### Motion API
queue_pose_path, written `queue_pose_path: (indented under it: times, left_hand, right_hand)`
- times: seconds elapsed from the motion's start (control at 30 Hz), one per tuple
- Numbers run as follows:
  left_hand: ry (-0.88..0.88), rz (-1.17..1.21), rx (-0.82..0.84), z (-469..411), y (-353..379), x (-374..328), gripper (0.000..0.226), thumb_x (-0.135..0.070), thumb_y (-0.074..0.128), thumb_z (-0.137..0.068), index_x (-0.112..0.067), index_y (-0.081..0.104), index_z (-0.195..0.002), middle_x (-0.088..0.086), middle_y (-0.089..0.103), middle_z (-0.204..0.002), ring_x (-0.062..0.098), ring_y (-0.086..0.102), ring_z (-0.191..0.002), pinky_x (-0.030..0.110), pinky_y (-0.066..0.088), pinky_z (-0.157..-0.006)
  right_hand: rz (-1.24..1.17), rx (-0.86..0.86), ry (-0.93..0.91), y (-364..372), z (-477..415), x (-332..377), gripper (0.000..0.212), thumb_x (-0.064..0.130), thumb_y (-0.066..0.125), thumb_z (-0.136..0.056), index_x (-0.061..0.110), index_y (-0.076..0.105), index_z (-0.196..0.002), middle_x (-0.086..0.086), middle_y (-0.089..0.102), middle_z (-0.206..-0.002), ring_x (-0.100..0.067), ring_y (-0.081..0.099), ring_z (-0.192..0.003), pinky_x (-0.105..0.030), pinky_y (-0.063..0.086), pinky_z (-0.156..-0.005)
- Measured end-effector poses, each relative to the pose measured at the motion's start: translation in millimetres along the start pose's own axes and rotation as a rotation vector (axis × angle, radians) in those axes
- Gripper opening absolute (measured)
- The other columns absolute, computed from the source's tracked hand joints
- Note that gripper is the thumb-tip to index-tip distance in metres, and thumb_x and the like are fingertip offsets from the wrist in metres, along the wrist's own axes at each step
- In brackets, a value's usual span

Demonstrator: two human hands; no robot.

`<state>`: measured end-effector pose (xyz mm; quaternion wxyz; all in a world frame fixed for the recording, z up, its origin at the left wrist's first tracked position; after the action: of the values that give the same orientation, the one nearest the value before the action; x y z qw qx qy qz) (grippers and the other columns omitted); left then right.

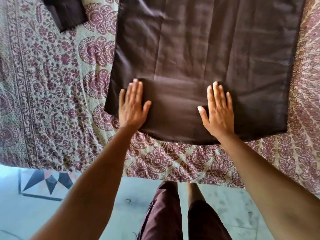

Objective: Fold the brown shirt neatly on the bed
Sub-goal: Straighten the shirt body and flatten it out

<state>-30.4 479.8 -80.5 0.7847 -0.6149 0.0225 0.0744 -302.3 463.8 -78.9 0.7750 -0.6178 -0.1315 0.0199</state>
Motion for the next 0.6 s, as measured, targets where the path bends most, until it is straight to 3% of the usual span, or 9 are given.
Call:
queue_pose_path:
  times: [0.13, 0.2, 0.27, 0.43, 0.5, 0.6]
  left_hand:
    - [-0.443, 0.061, -0.036, 14.1, -11.7, 89.0, 0.062, -0.045, 0.022, -0.098, -0.016, 0.006, -0.150, 0.005, 0.007, -0.159, 0.019, 0.005, -0.146, 0.045, 0.000, -0.119]
    - [-0.638, 0.121, -0.105, 17.9, -20.5, 95.8, 0.059, -0.042, 0.019, -0.100, -0.014, 0.004, -0.150, 0.007, 0.003, -0.159, 0.020, 0.001, -0.146, 0.050, 0.002, -0.117]
    - [-0.535, 0.120, -0.156, 0.7, -31.1, 57.4, 0.060, -0.040, 0.021, -0.099, -0.012, 0.007, -0.150, 0.007, 0.006, -0.158, 0.020, 0.004, -0.146, 0.048, -0.002, -0.118]
    - [0.320, 0.052, 0.037, -52.2, -14.3, -113.9, 0.062, -0.043, 0.036, -0.090, -0.013, 0.033, -0.144, 0.007, 0.032, -0.152, 0.020, 0.031, -0.140, 0.039, 0.010, -0.114]
    - [0.374, 0.008, 0.086, -67.7, -6.8, -108.9, 0.061, -0.045, 0.034, -0.091, -0.015, 0.031, -0.145, 0.004, 0.030, -0.153, 0.018, 0.029, -0.140, 0.038, 0.007, -0.114]
    - [0.095, 0.002, 0.015, -95.4, -19.4, -26.2, 0.064, -0.046, 0.027, -0.092, -0.016, 0.021, -0.148, 0.004, 0.020, -0.156, 0.019, 0.019, -0.144, 0.040, 0.006, -0.116]
  right_hand:
    - [0.007, 0.012, 0.098, -2.3, 7.6, -11.0, 0.067, 0.046, 0.025, -0.094, 0.006, 0.017, -0.147, -0.016, 0.016, -0.154, -0.030, 0.020, -0.141, -0.043, 0.013, -0.114]
    - [0.019, 0.027, 0.103, -4.3, 8.9, -12.8, 0.067, 0.046, 0.025, -0.094, 0.005, 0.018, -0.147, -0.016, 0.017, -0.154, -0.030, 0.021, -0.141, -0.044, 0.014, -0.114]
    - [0.016, 0.011, 0.131, -9.7, 4.0, -11.7, 0.066, 0.044, 0.024, -0.094, 0.005, 0.019, -0.146, -0.017, 0.017, -0.154, -0.031, 0.020, -0.141, -0.044, 0.012, -0.114]
    - [-0.017, -0.038, 0.252, -21.4, -29.7, -21.3, 0.063, 0.038, 0.025, -0.093, 0.004, 0.018, -0.146, -0.016, 0.015, -0.155, -0.030, 0.016, -0.142, -0.043, 0.010, -0.115]
    - [0.008, -0.019, 0.291, -21.2, -34.4, -39.1, 0.067, 0.044, 0.023, -0.092, 0.004, 0.017, -0.146, -0.017, 0.014, -0.155, -0.031, 0.016, -0.142, -0.045, 0.011, -0.115]
    - [0.042, 0.007, 0.258, -20.3, -31.8, -54.8, 0.070, 0.048, 0.022, -0.092, 0.004, 0.017, -0.146, -0.018, 0.014, -0.154, -0.032, 0.016, -0.142, -0.046, 0.011, -0.114]
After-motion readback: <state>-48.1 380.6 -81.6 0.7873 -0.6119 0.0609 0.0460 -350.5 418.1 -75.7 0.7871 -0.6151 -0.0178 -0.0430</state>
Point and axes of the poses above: each hand's wrist, its own z-axis away from the middle knuckle, its own y-axis out of the palm, x = y × z, the point moved 7 cm from there along -z, towards the middle knuckle
